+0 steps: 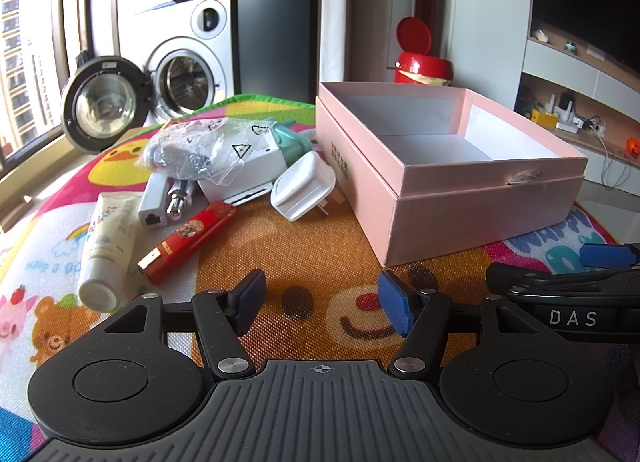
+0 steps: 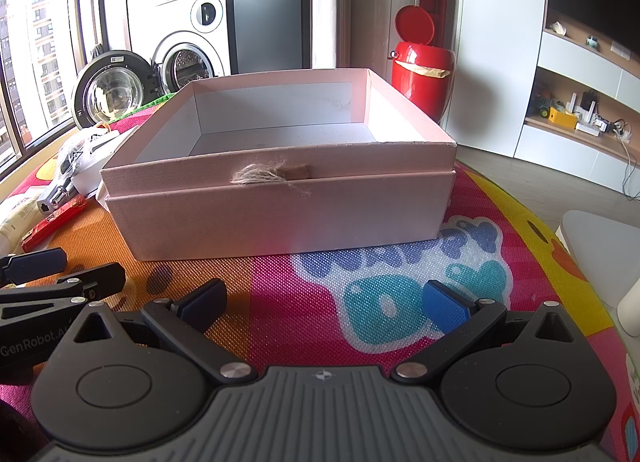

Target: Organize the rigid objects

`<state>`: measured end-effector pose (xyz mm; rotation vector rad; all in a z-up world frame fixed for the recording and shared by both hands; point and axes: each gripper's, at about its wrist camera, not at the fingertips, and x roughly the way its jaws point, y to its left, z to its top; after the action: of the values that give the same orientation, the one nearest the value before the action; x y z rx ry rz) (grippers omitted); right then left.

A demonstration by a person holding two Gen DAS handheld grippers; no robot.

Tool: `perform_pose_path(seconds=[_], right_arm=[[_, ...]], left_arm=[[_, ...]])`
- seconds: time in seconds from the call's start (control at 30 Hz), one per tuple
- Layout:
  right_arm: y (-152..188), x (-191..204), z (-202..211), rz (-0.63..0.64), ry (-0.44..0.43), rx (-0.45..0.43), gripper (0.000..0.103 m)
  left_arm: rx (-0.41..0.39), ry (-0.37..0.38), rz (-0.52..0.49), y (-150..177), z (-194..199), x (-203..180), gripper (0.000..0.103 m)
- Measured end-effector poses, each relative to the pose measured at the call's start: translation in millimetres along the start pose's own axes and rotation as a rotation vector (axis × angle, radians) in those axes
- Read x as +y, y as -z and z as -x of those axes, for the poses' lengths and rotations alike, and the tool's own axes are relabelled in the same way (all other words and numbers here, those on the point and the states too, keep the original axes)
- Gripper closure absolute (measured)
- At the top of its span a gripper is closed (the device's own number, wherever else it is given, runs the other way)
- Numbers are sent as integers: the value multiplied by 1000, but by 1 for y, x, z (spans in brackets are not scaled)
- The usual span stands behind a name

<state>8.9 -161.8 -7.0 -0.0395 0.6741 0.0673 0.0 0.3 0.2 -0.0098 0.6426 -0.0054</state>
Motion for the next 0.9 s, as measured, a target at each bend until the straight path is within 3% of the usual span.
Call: perform_pose_path(seconds=[0.9], right_arm=[[5, -1, -2, 1, 0, -1, 0]], left_arm=[[1, -2, -3, 0, 0, 0, 36]])
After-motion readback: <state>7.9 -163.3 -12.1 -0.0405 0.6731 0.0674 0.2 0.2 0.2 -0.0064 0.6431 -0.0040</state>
